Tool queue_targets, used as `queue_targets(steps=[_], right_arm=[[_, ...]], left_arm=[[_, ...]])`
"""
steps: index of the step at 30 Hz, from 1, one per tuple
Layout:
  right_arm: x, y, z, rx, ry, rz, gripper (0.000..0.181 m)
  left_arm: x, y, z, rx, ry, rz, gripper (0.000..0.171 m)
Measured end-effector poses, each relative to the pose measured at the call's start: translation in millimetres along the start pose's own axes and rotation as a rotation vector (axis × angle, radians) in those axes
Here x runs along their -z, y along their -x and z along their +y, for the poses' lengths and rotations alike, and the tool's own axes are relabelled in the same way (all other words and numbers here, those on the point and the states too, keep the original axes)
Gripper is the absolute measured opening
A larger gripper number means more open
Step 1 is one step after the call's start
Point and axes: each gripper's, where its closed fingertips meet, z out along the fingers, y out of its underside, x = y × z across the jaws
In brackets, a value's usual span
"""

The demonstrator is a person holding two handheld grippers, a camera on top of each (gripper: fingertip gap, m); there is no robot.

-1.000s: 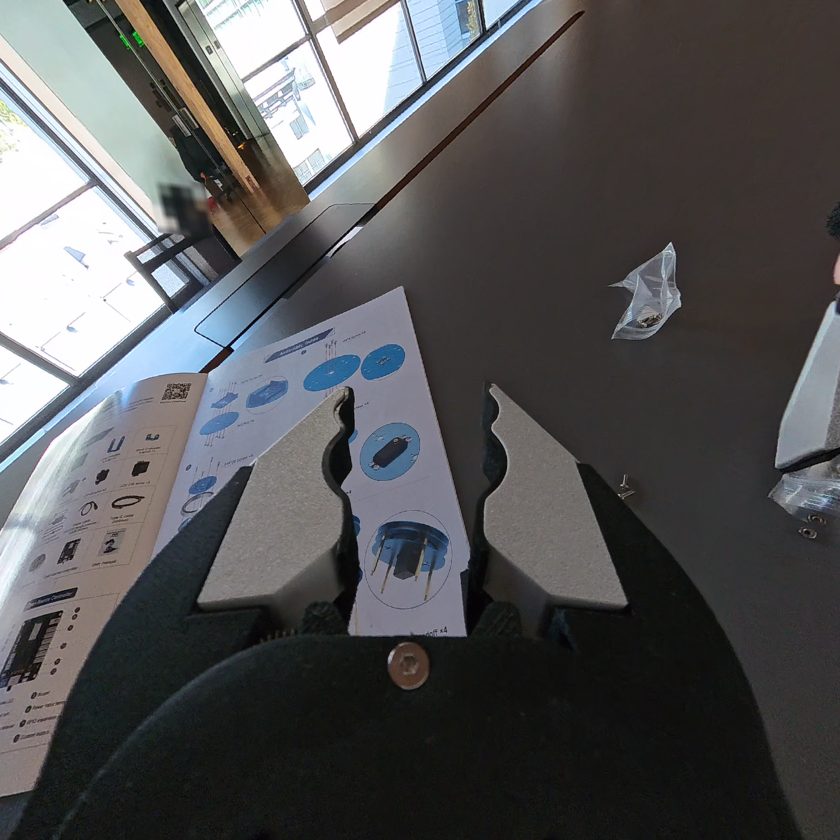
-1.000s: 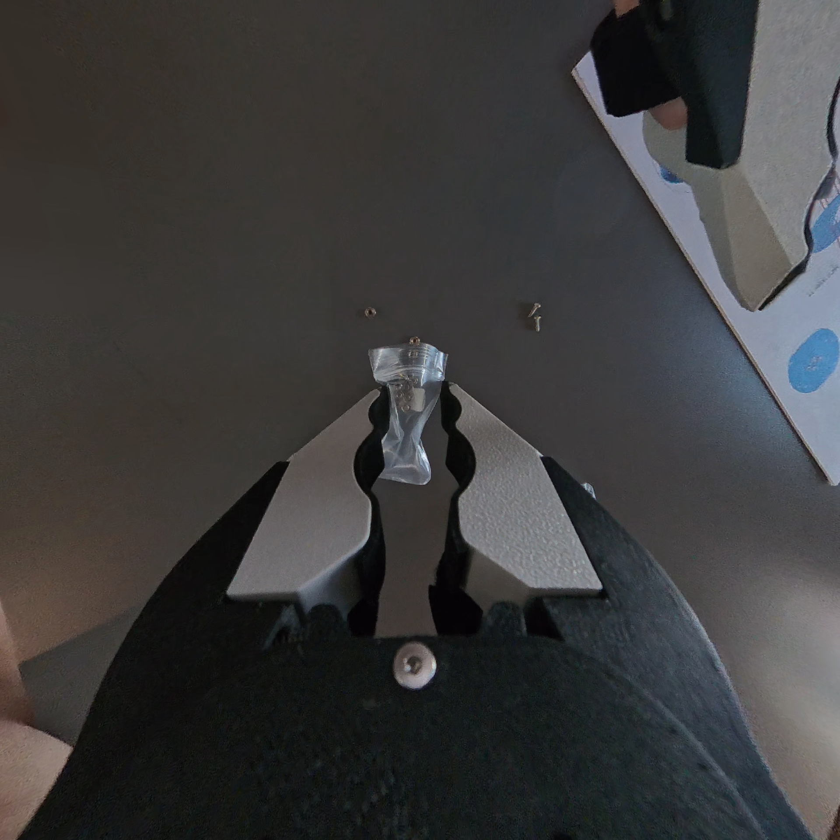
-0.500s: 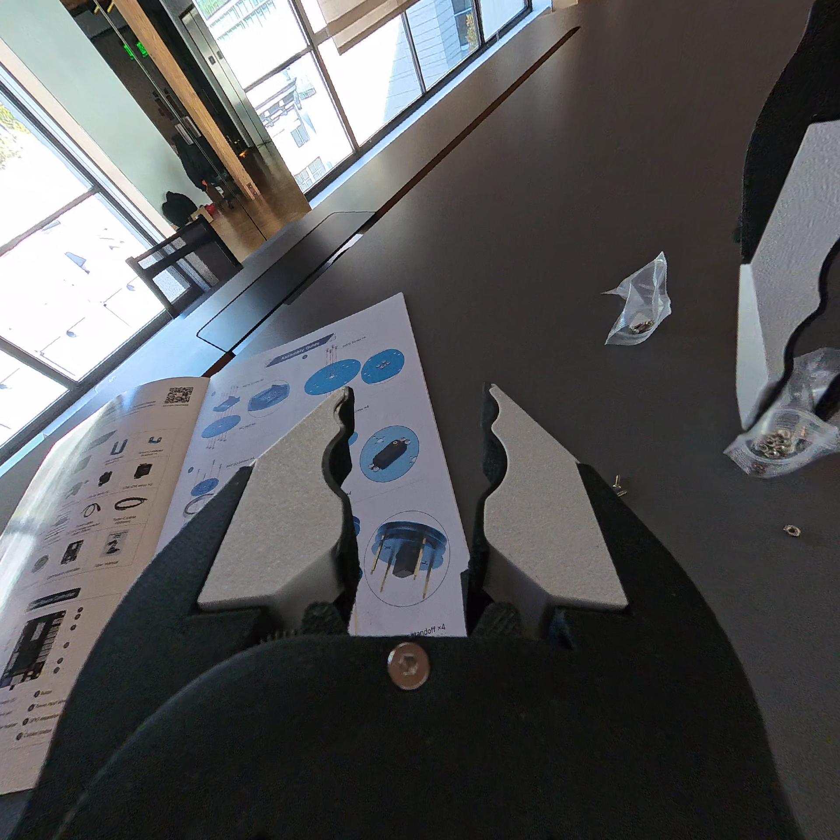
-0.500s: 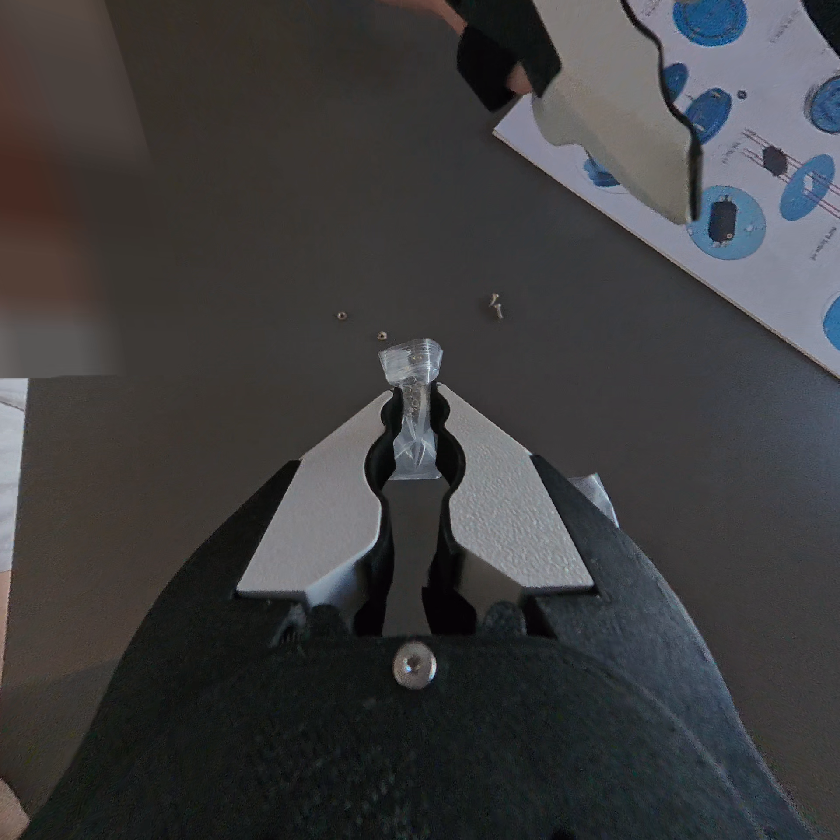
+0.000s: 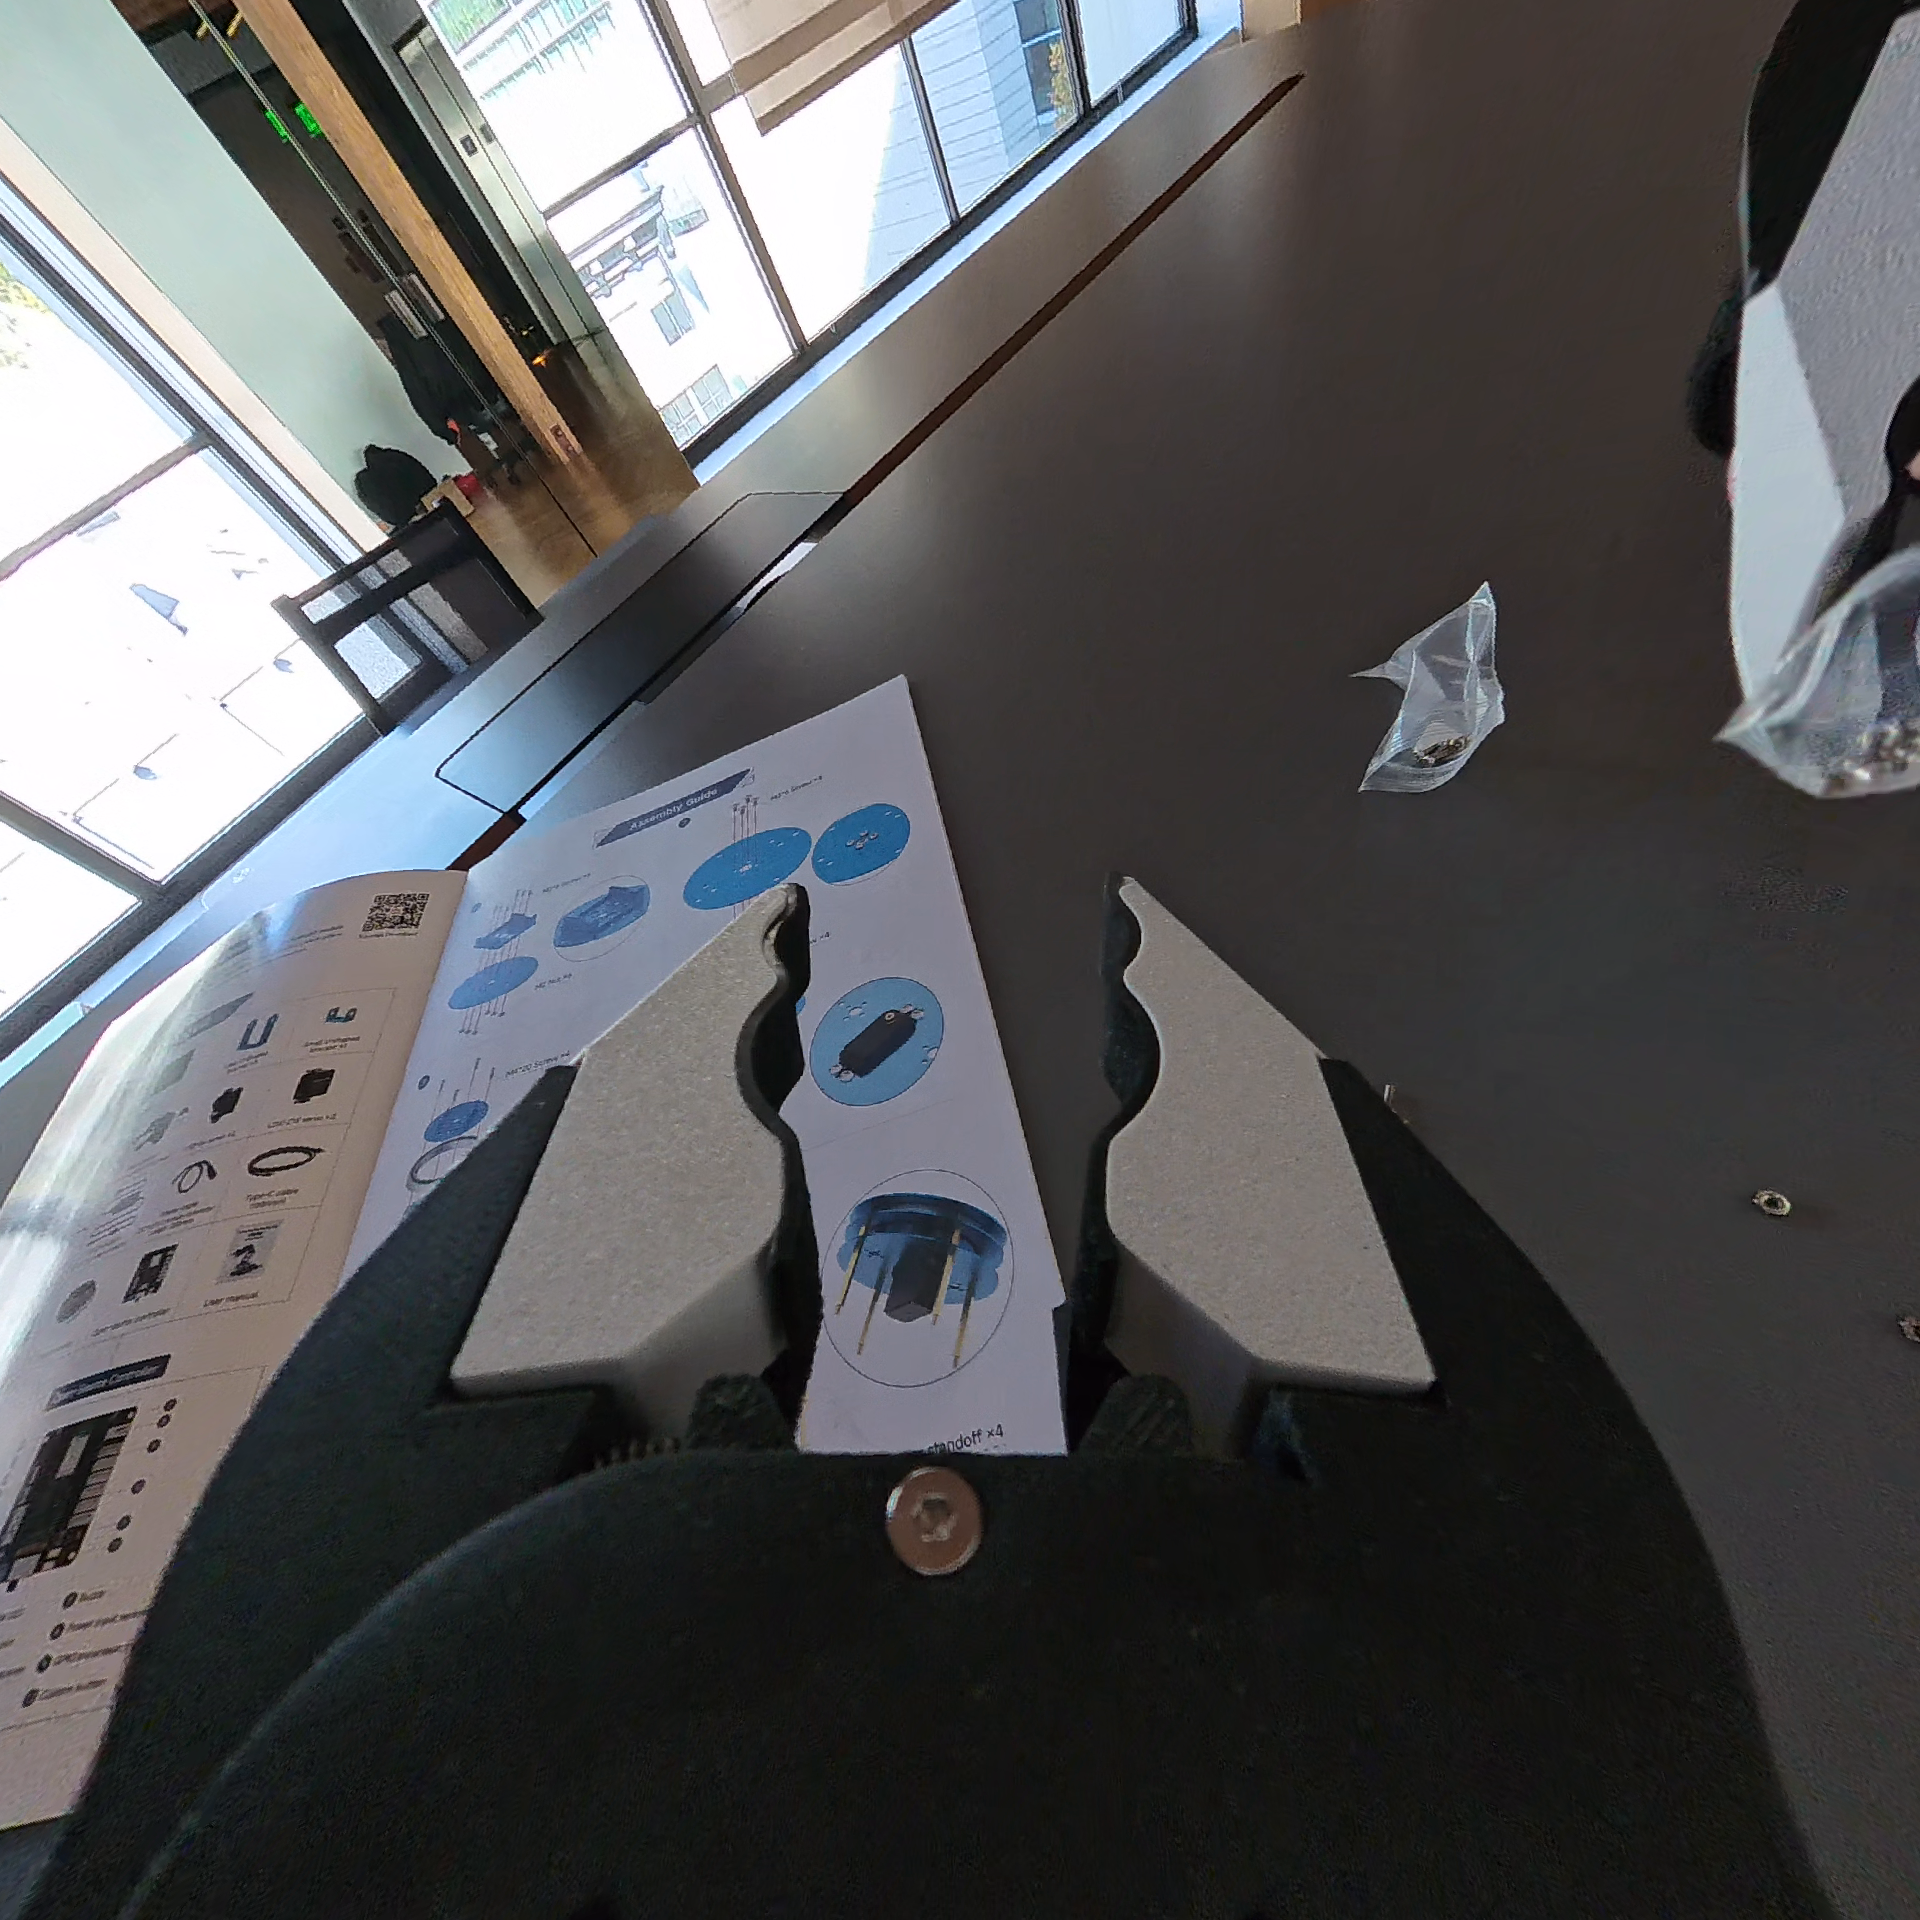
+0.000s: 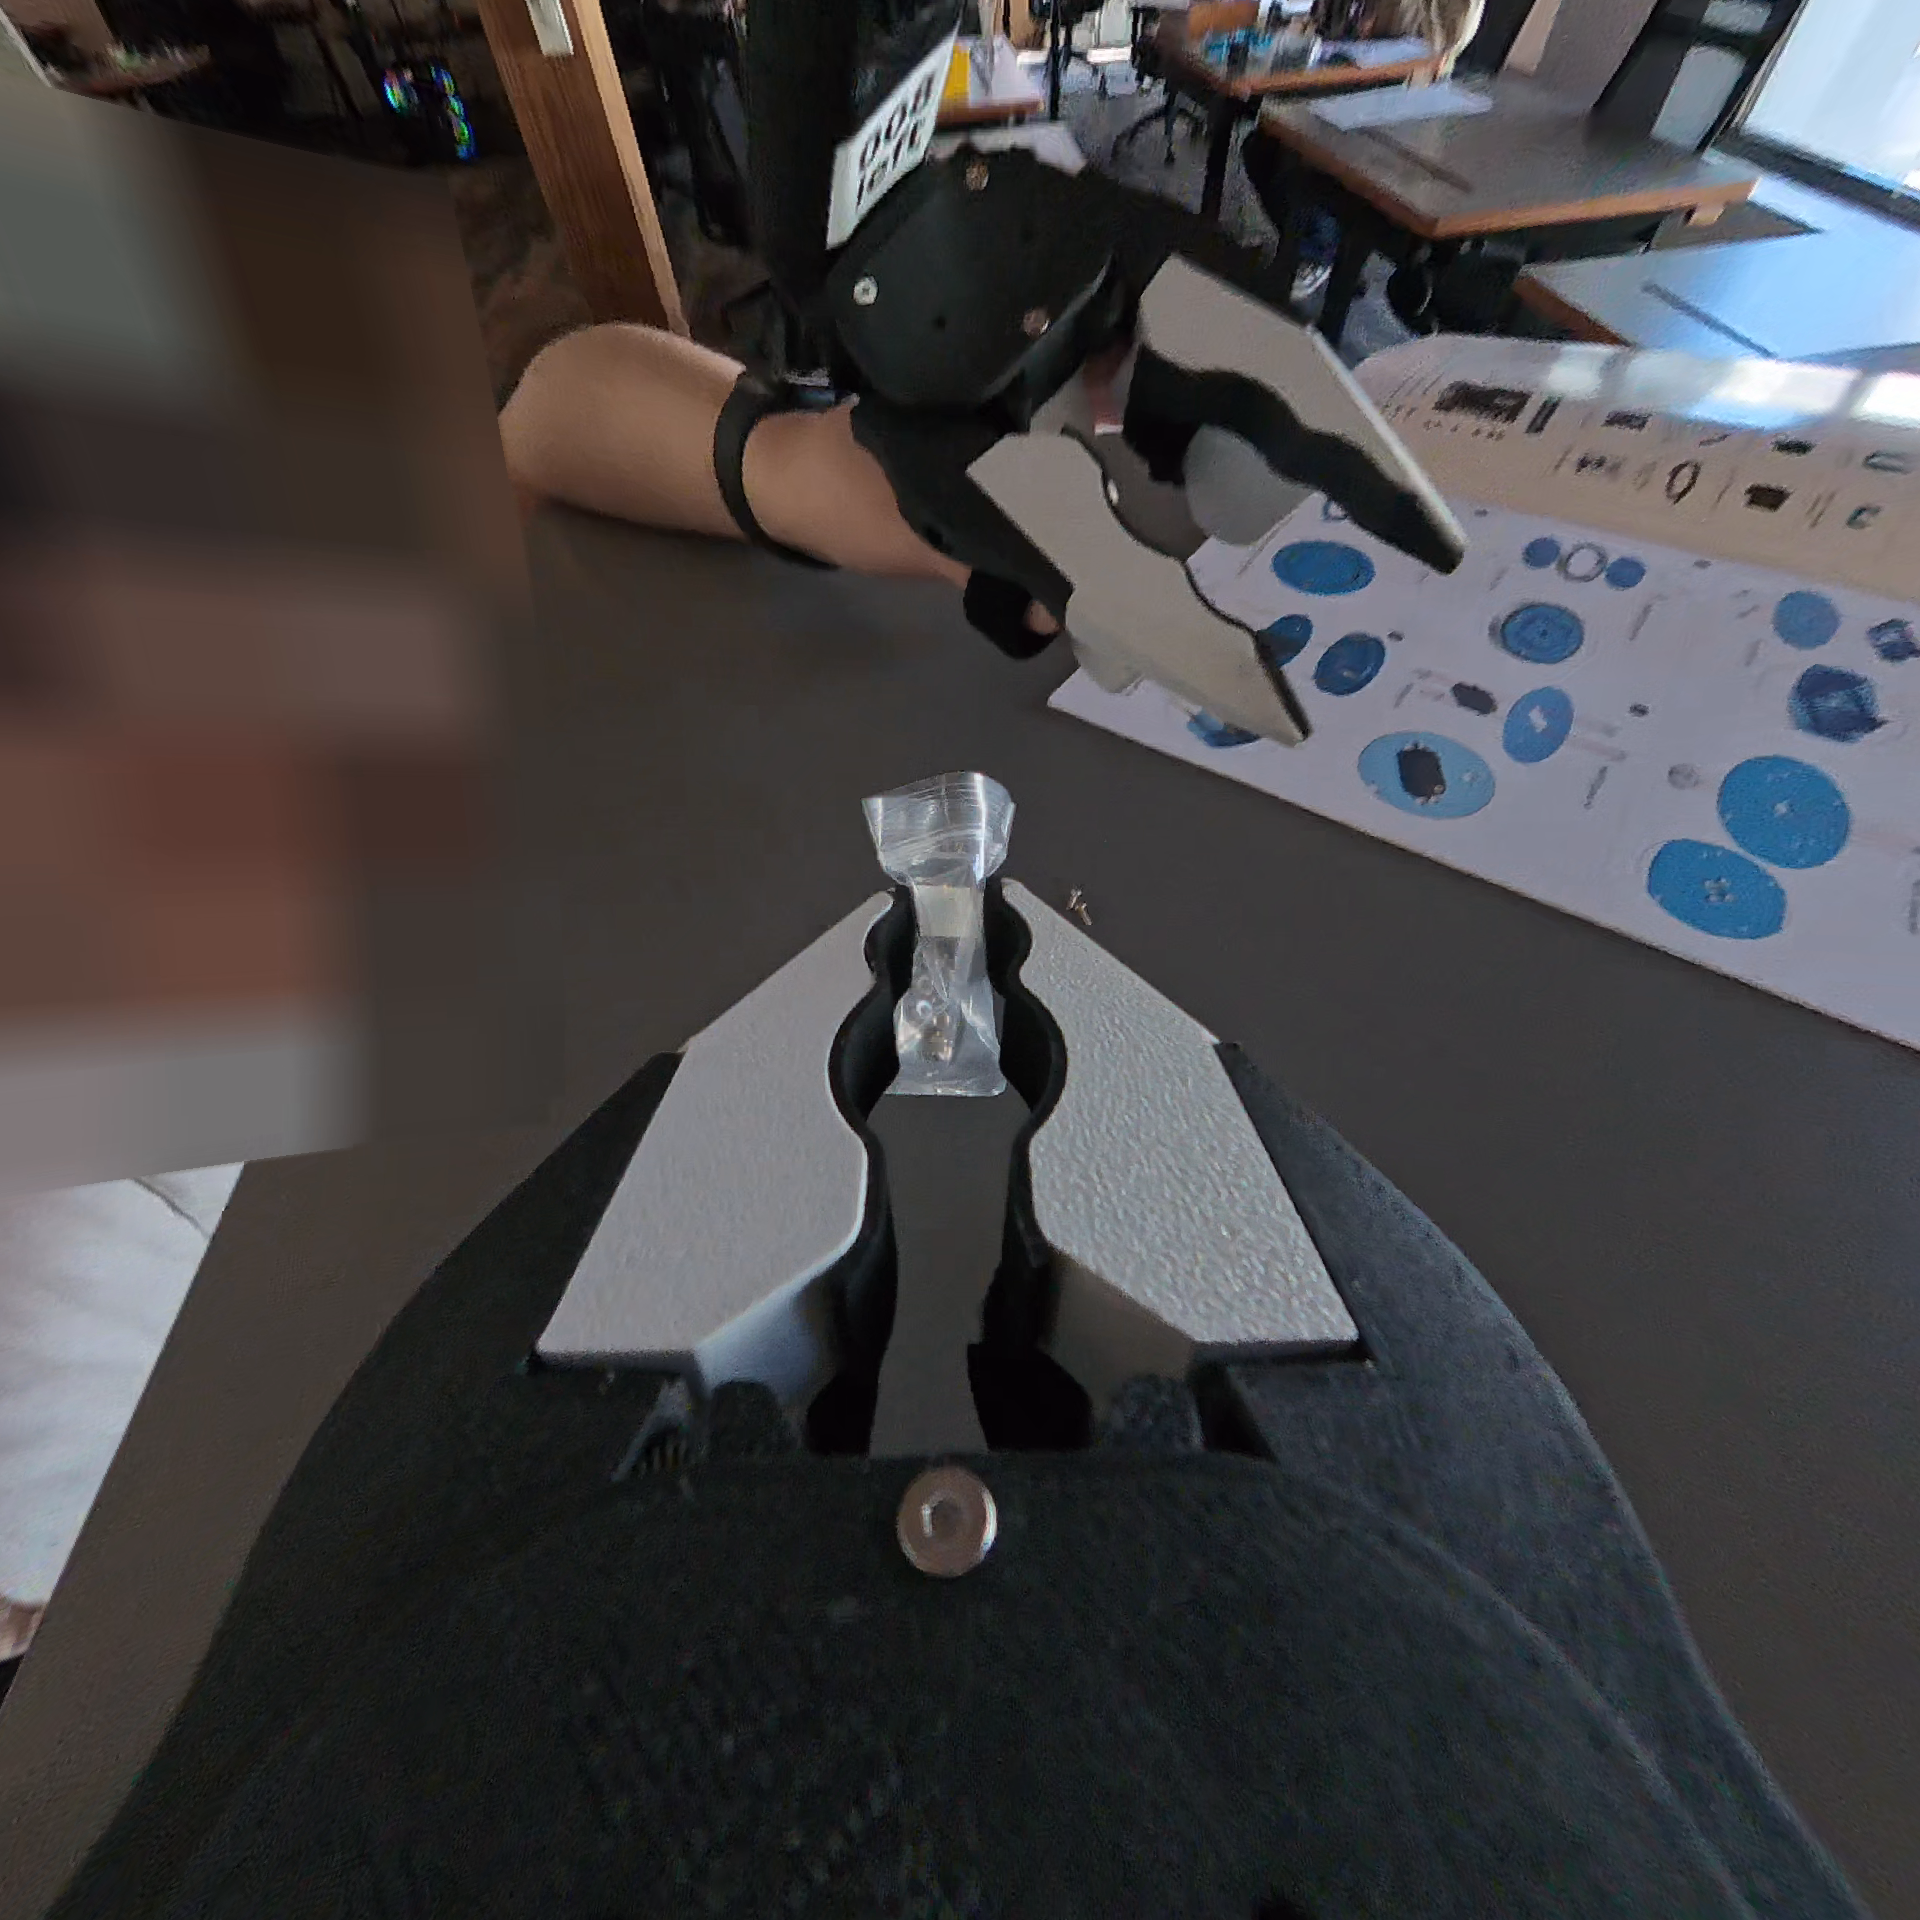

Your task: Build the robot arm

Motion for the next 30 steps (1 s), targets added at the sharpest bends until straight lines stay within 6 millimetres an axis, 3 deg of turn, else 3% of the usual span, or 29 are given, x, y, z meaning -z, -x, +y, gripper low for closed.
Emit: queue_targets(steps=[16,19,25,30], right_arm=[[16,-11,-1,-0.047,-0.037,0.029,0.012],[16,-17,13,-0.037,0.043,0.068,0.012],[24,-26,75,-0.044,0.369,0.147,0.013],[27,-29,79,-0.028,0.4,0.174,0.015]], left_arm=[[0,-5,-1,-0.007,-0.005,0.02,0.055],[0,-7,0,-0.011,0.001,0.024,0.055],[-1,-11,1,-0.024,0.01,0.037,0.055],[-2,-12,3,-0.029,0.017,0.039,0.055]])
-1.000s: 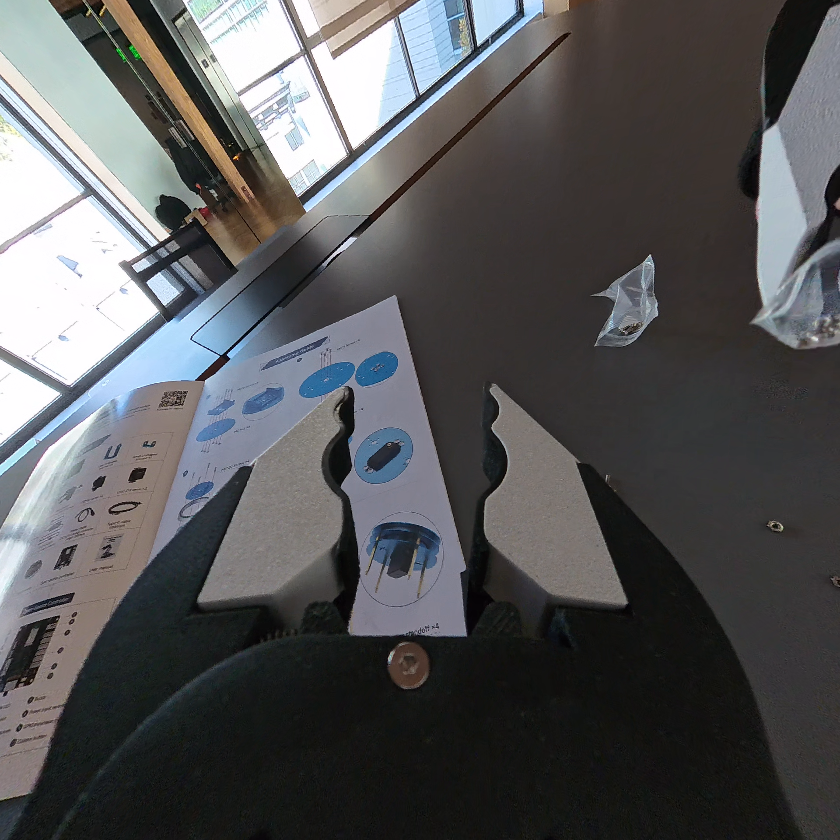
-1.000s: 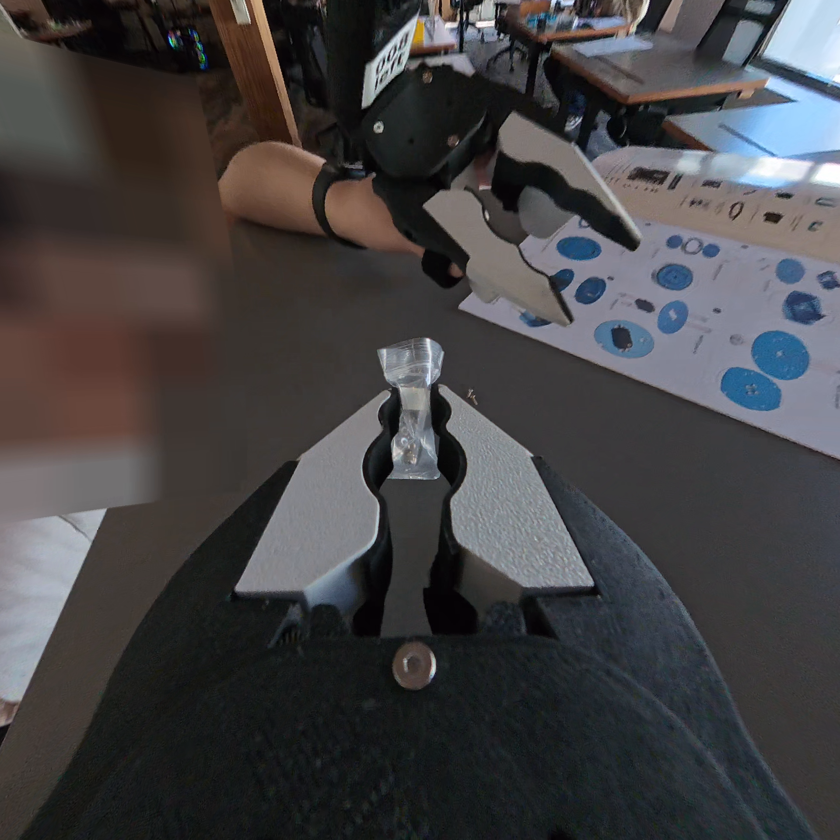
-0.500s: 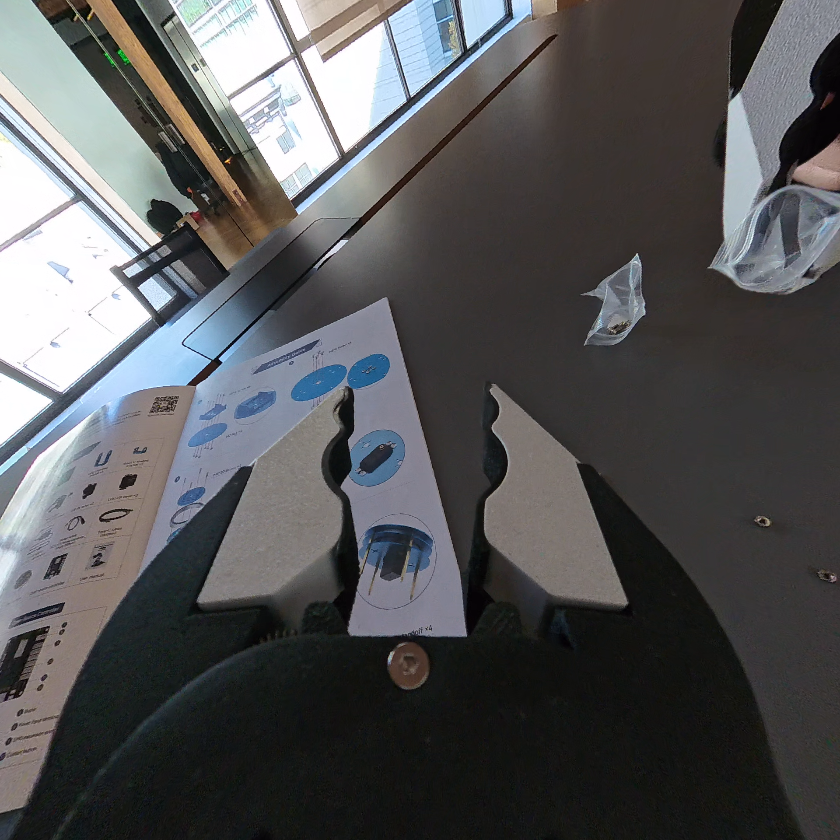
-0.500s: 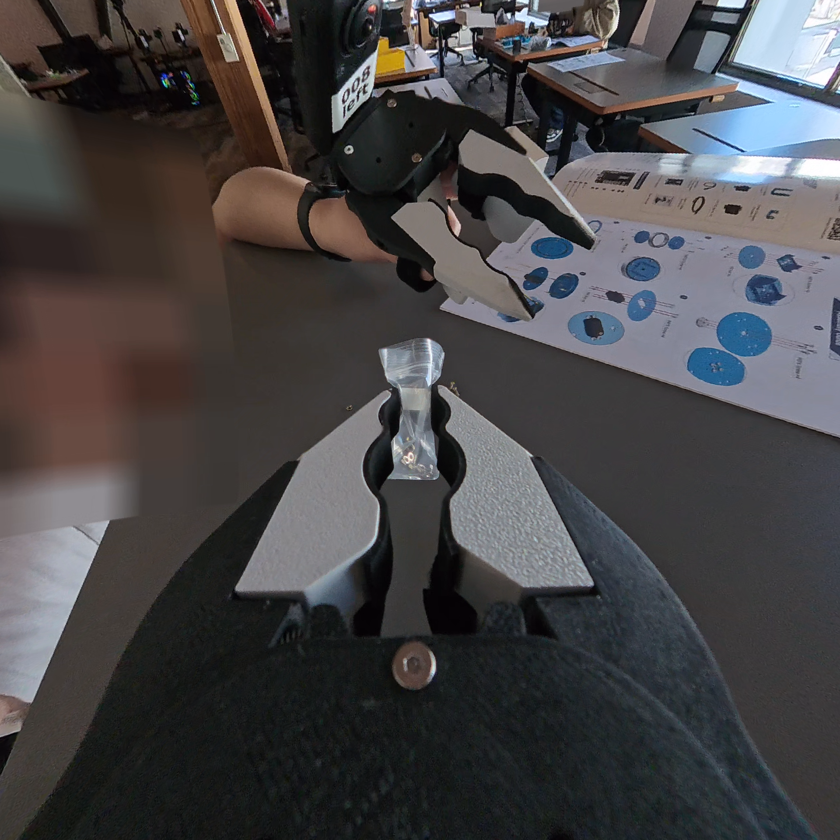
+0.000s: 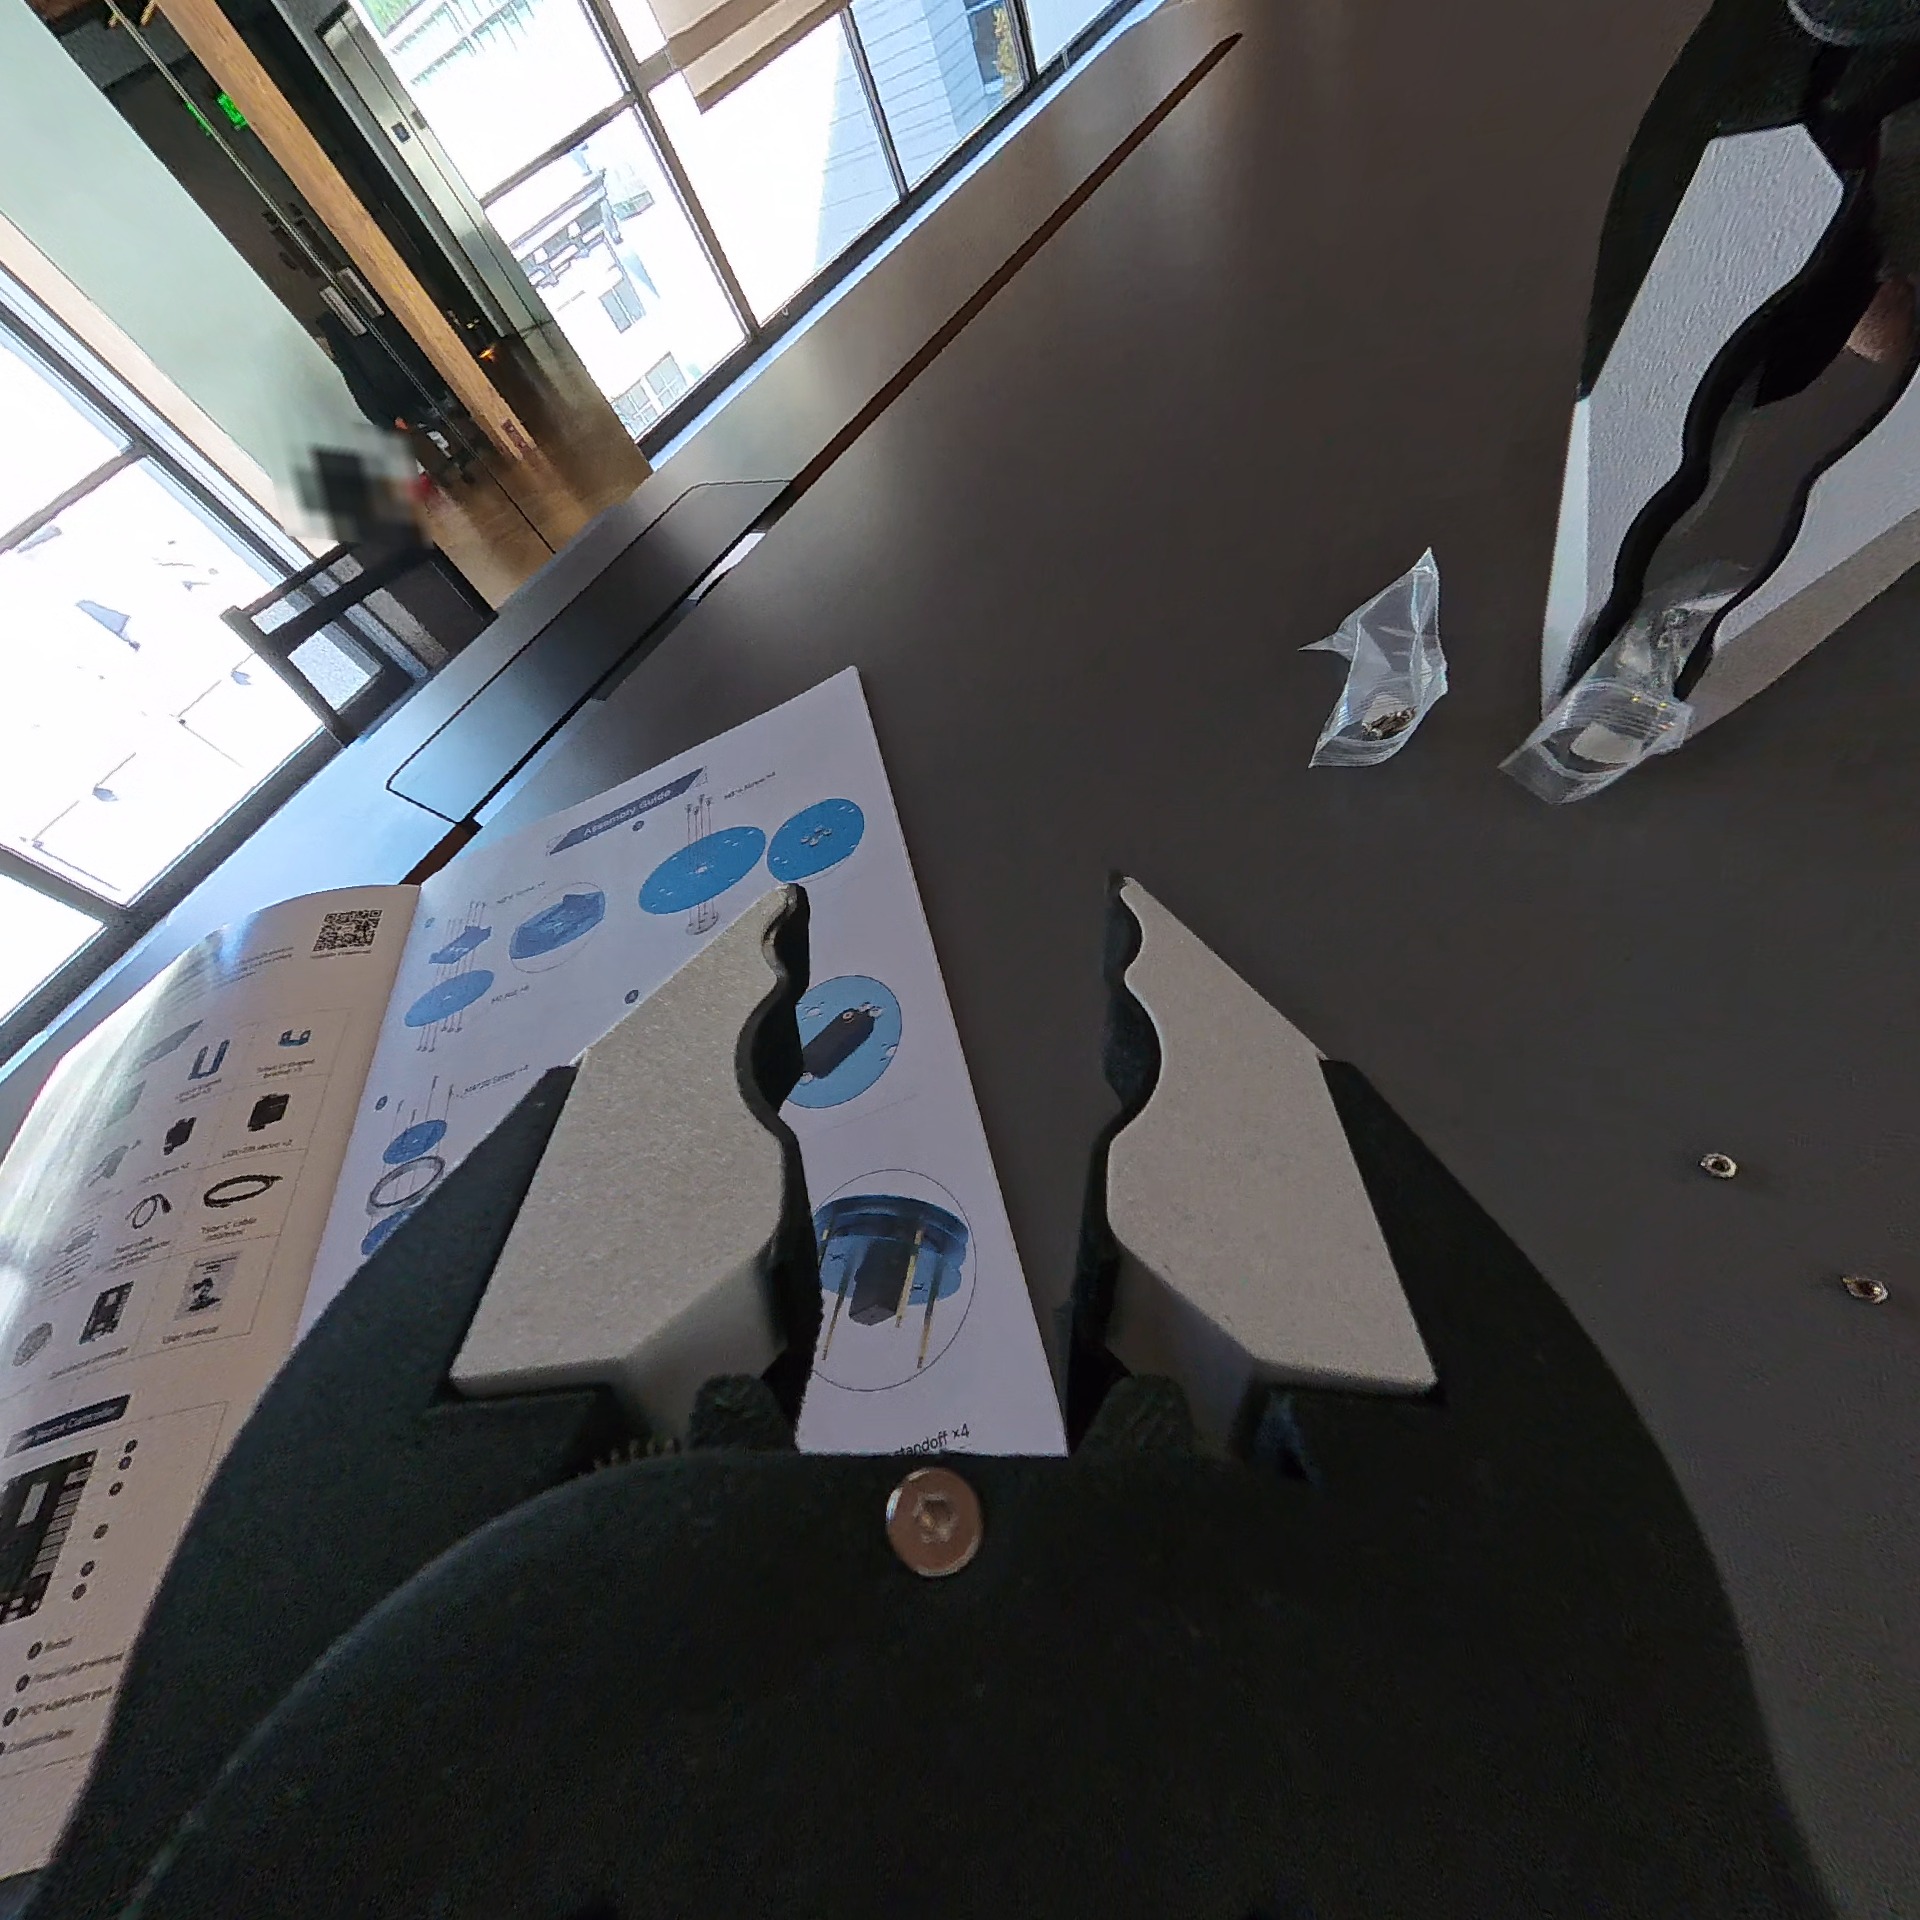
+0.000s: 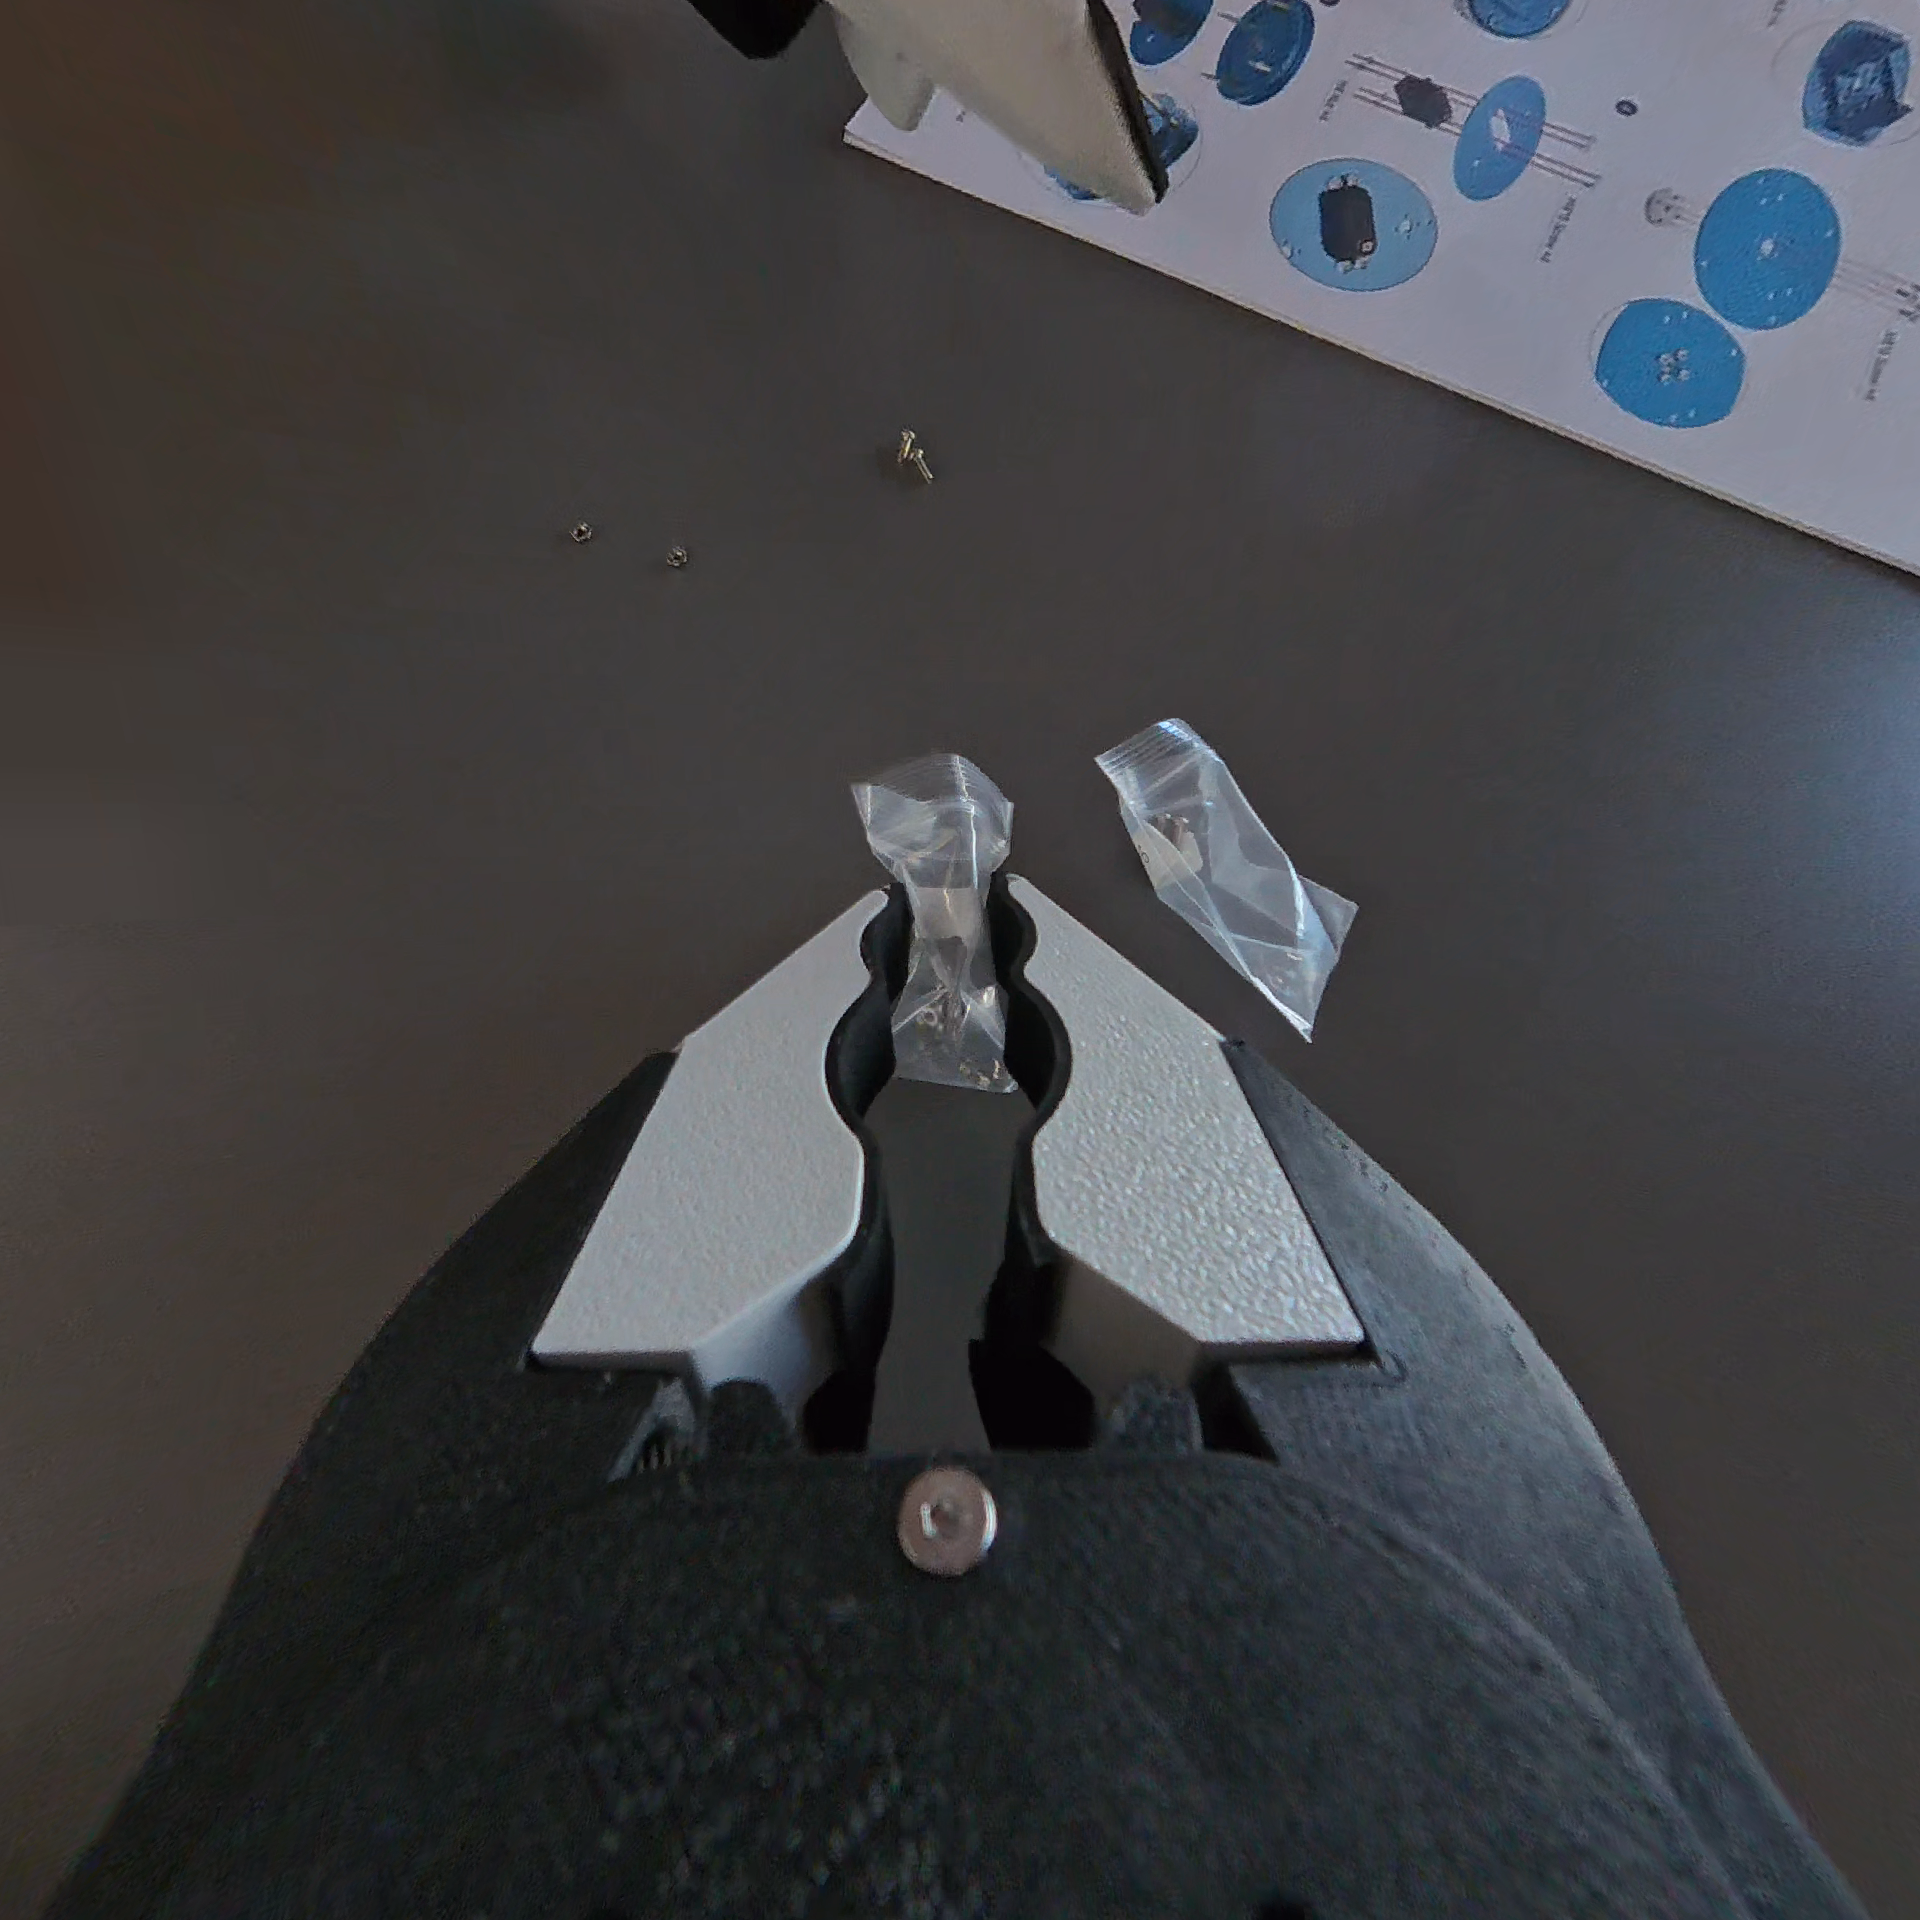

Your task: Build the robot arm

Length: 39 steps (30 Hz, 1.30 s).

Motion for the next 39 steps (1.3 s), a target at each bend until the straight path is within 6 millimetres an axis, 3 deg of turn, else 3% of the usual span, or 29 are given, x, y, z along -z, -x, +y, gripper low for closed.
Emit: queue_targets(steps=[14,19,21,24,29,35,39], right_arm=[[11,-5,0,0.051,0.025,0.096,0.035],[20,1,-12,0.218,0.058,0.363,0.052],[23,3,-19,0.371,0.121,0.581,0.048],[11,14,-22,0.56,0.249,0.754,0.039],[12,12,-31,0.54,0.258,0.898,0.035],[11,0,-13,0.449,0.348,0.932,0.033],[12,-6,-3,0.455,0.416,0.943,0.021]], left_arm=[[1,-3,-2,-0.002,-0.002,0.009,0.055],[0,-3,-3,-0.003,-0.005,0.011,0.055],[0,-3,-3,-0.006,-0.005,0.01,0.055],[-2,-5,-1,-0.01,0.002,0.015,0.055],[-1,-6,-1,-0.012,0.005,0.014,0.055],[0,-7,-1,-0.01,0.004,0.017,0.055],[-1,-7,0,-0.009,0.008,0.018,0.054]])
